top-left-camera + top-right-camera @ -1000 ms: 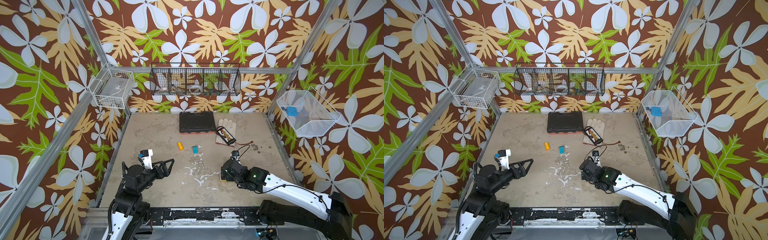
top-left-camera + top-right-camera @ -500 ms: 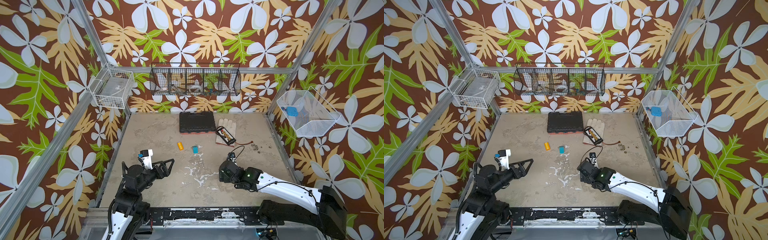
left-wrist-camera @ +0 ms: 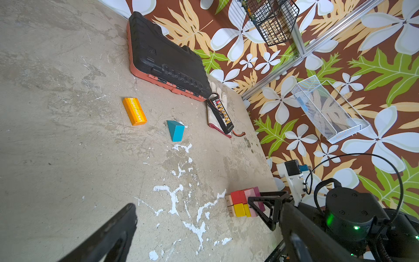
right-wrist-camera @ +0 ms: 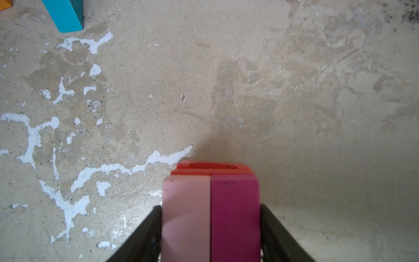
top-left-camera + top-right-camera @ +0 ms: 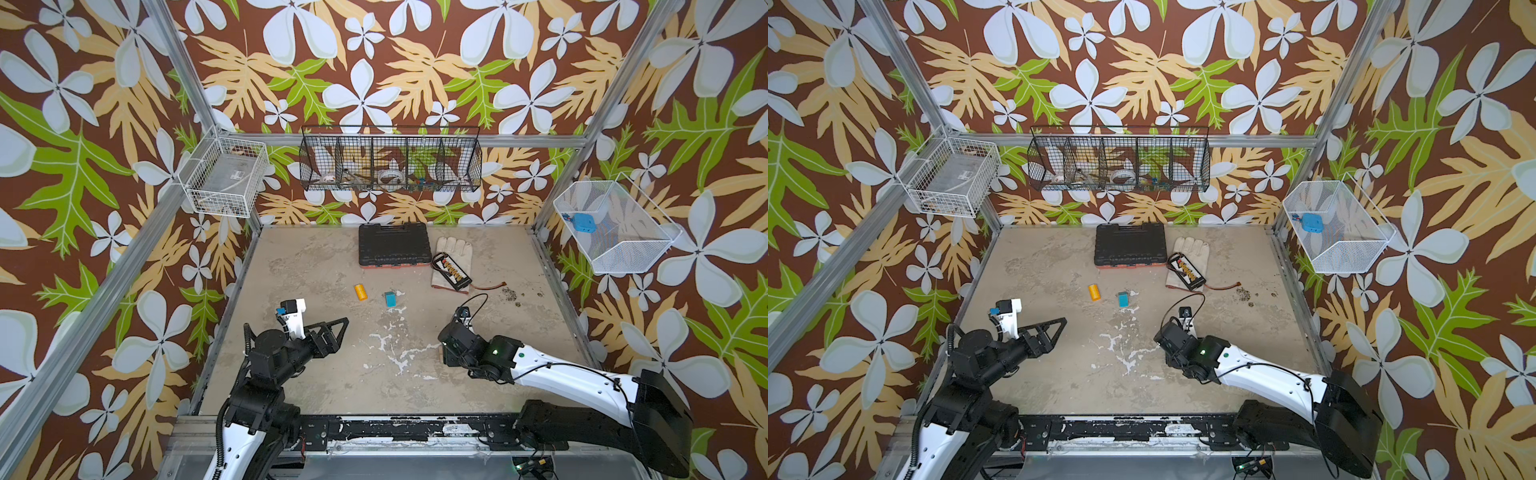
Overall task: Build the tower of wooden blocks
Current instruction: 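Lower the pink block onto the stack beside the magenta block, open right gripper, then move the open right gripper farther from the robot to the orange block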
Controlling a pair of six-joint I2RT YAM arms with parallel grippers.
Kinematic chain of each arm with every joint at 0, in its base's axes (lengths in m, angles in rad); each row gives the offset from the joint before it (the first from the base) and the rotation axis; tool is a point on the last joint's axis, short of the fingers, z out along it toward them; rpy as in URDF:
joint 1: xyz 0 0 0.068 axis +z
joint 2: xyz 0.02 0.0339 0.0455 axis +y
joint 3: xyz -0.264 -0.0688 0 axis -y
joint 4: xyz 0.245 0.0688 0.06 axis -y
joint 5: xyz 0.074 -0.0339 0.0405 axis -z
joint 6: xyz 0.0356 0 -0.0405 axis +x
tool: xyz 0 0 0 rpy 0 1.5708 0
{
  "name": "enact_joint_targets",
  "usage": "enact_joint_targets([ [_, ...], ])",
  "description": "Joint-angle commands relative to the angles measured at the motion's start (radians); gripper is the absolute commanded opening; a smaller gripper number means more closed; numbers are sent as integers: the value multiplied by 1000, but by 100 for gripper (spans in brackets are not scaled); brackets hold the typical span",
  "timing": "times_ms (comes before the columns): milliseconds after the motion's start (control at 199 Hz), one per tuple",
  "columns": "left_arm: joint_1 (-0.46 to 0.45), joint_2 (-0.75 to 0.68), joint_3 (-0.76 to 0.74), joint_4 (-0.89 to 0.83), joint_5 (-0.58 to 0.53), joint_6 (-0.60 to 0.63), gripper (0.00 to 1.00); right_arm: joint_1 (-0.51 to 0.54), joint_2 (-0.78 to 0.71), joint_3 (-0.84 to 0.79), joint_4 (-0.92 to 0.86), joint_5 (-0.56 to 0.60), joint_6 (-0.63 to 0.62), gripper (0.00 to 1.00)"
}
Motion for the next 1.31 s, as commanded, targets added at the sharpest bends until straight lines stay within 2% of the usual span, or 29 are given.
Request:
enact_joint_targets([
  [0,0,-1,0,16,-9,-1,100,0,1,-2,-2,10,14,65],
  [191,0,-1,-1,14,-7,-1,100,0,3,-6,-1,15,14,65],
  [427,-1,-1,-2,16,-7,-2,100,0,8,20,-15,27,12,78],
  [709,0,2,-2,16,-7,-1,100,0,-26,162,-64,86,-44,85],
  [915,0,7,-2,18,-8,0,100,0,-9,254,18,75,-123,88],
  [1095,0,15,-2,19,-7,0,100,0,123,326,107,2,-157,87],
  [1301,0,31,-2,19,-9,0,100,1,383,460,183,-93,-203,85],
])
